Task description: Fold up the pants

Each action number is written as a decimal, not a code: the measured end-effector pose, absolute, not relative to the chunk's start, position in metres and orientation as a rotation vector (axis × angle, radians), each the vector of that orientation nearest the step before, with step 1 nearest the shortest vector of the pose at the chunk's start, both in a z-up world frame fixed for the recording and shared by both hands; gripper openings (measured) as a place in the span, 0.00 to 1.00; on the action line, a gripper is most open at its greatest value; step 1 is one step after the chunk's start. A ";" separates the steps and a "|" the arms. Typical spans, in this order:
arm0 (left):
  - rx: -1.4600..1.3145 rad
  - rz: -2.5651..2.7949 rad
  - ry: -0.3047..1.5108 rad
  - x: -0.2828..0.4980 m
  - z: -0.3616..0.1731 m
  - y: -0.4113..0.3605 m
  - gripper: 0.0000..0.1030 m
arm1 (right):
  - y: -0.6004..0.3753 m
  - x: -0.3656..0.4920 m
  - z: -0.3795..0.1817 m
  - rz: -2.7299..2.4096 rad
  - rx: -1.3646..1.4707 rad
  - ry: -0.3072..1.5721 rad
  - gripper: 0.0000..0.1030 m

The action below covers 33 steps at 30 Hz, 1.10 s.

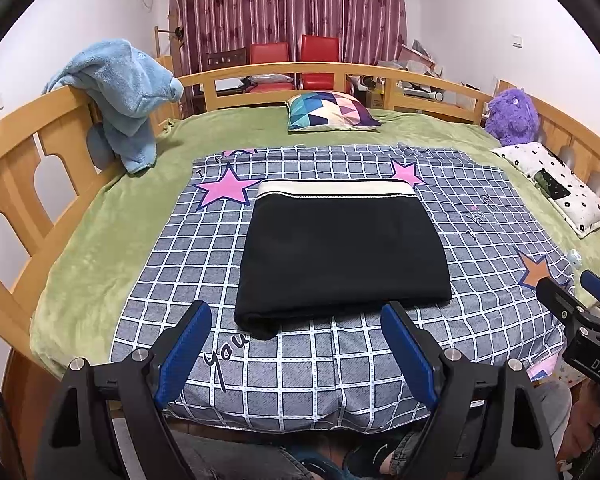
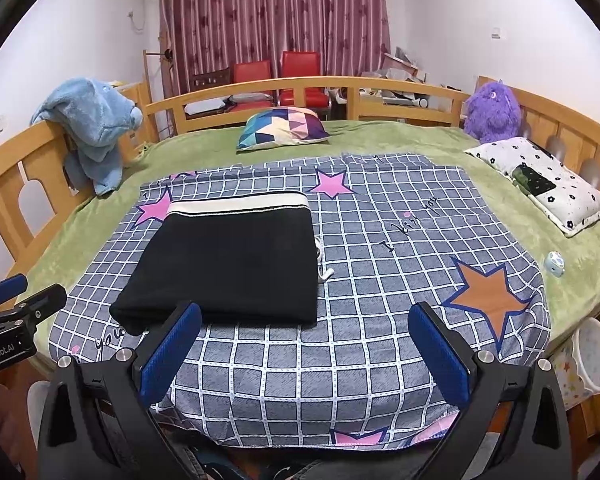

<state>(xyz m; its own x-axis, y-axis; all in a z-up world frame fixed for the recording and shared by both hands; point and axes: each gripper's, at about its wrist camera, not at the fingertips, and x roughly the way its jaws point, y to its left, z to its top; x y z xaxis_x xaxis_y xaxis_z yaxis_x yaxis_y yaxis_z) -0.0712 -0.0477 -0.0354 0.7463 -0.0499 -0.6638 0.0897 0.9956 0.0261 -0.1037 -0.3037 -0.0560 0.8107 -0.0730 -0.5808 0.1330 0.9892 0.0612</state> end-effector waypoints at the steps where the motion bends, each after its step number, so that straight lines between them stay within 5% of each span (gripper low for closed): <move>1: 0.055 -0.077 0.726 -0.071 -0.036 -0.047 0.84 | -0.304 -0.104 -0.056 -0.110 0.101 0.616 0.99; 33: 0.043 -0.075 0.722 -0.073 -0.037 -0.048 0.84 | -0.304 -0.106 -0.052 -0.134 0.122 0.606 0.99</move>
<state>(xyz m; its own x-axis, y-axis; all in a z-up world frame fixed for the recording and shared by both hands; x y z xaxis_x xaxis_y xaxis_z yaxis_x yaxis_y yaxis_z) -0.0726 -0.0478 -0.0366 0.7479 -0.0536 -0.6616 0.0831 0.9965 0.0132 -0.1062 -0.3044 -0.0515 0.8140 -0.0893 -0.5739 0.1608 0.9841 0.0749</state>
